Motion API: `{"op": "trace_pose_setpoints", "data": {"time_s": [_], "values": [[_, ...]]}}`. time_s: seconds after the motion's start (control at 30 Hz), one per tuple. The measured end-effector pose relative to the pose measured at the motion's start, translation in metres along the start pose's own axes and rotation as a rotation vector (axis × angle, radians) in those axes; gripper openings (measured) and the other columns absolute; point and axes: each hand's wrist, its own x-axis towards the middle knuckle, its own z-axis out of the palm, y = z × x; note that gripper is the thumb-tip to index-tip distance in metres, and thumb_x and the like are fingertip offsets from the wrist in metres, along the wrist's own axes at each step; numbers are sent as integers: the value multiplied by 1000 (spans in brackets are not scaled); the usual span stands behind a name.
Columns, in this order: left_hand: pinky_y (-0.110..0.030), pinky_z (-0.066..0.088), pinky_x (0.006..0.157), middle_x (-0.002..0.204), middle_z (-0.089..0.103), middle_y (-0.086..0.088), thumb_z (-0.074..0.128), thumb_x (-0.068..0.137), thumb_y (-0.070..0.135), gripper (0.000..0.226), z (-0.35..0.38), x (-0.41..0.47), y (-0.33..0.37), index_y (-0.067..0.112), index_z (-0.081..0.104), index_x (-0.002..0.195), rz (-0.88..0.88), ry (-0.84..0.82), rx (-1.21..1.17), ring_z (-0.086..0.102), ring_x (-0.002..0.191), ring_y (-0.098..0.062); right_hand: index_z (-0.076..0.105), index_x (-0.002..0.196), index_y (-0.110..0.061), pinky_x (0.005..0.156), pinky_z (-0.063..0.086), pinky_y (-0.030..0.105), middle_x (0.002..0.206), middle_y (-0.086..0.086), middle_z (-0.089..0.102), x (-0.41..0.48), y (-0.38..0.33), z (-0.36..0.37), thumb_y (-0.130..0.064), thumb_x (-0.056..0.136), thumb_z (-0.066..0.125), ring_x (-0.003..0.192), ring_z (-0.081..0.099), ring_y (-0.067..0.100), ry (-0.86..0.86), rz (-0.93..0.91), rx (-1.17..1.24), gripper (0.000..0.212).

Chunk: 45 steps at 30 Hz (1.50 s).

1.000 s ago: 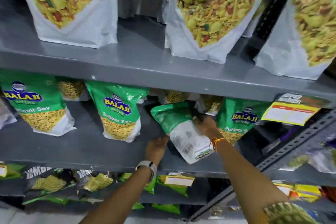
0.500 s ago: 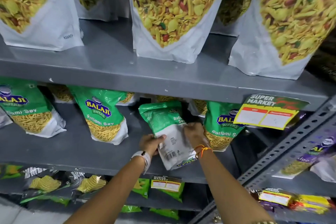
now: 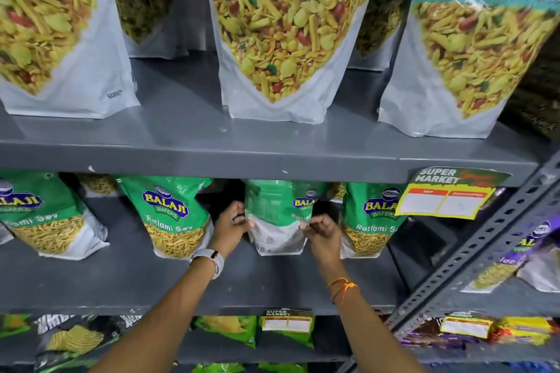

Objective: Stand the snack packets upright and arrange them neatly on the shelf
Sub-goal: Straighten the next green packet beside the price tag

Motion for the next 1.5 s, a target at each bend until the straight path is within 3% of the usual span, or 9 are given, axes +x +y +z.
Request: {"op": "trace_pose_setpoints", "data": {"time_s": [0.2, 0.37, 0.47, 0.7, 0.9, 1.1, 1.23, 1.33, 1.5], "values": [[-13, 51, 61, 60, 69, 9, 34, 88, -15, 36, 3, 6, 4, 14, 53, 79, -152, 51, -241, 59, 68, -6, 52, 77, -23, 66, 46, 22, 68, 2, 53, -12, -2, 9, 11, 75, 63, 66, 54, 8, 52, -5, -80, 36], [-46, 36, 109, 130, 56, -1, 35, 93, 46, 42, 11, 16, 6, 23, 55, 123, -237, 16, -234, 51, 121, -22, 44, 111, -29, 93, 43, 25, 115, 6, 46, -48, 6, 25, -22, 70, 75, 104, 51, 19, 147, -169, -262, 52], [-49, 33, 111, 131, 56, -5, 31, 95, 41, 39, 13, 16, 5, 24, 57, 118, -230, -15, -201, 51, 123, -24, 40, 123, -12, 92, 34, 11, 116, 1, 37, -63, 7, 39, -28, 71, 75, 108, 44, 15, 116, -215, -368, 65], [-39, 37, 108, 132, 55, 1, 33, 92, 51, 38, 9, -30, 18, 32, 60, 113, -225, -63, -176, 51, 119, -16, 14, 143, -17, 114, 25, 36, 149, 8, 23, -64, 5, 54, -62, 44, 71, 138, 21, 22, -34, -73, -425, 123], [-26, 40, 90, 82, 71, 3, 31, 96, 45, 38, 6, -51, 7, 23, 62, 97, -60, 18, -16, 64, 91, -9, 25, 125, -22, 87, 43, 30, 119, 3, 50, -48, 9, 41, -28, 48, 87, 112, 49, 21, 23, -57, -411, 99], [-32, 25, 113, 145, 40, 0, 43, 87, 58, 67, -5, -31, 13, 22, 30, 142, -139, -78, 60, 33, 138, -20, 36, 100, -25, 75, 48, 17, 99, -7, 54, -27, 0, 21, -28, 42, 83, 91, 57, 8, -254, 40, -301, 75], [-21, 32, 97, 112, 48, 28, 49, 88, 51, 36, -1, -31, 15, 38, 40, 120, -134, -235, 67, 48, 109, 5, 52, 112, -22, 91, 53, 29, 112, 8, 62, 5, 19, 2, -28, 47, 85, 106, 61, 16, -386, 3, -375, 73], [-16, 45, 89, 118, 60, 16, 65, 77, 45, 43, 3, -33, 4, 33, 48, 115, -29, -220, -1, 58, 106, 3, 55, 117, -22, 98, 48, 45, 118, 14, 59, 17, 27, 0, -32, 54, 83, 111, 56, 25, -304, 22, -457, 70], [-39, 45, 94, 116, 57, -4, 59, 58, 76, 84, -1, -27, -18, 20, 53, 121, 109, -69, 291, 52, 110, -17, 45, 118, -2, 77, 50, 9, 113, 9, 55, 14, 18, 1, 13, 75, 62, 102, 57, 16, -199, 57, -336, 48]]}}
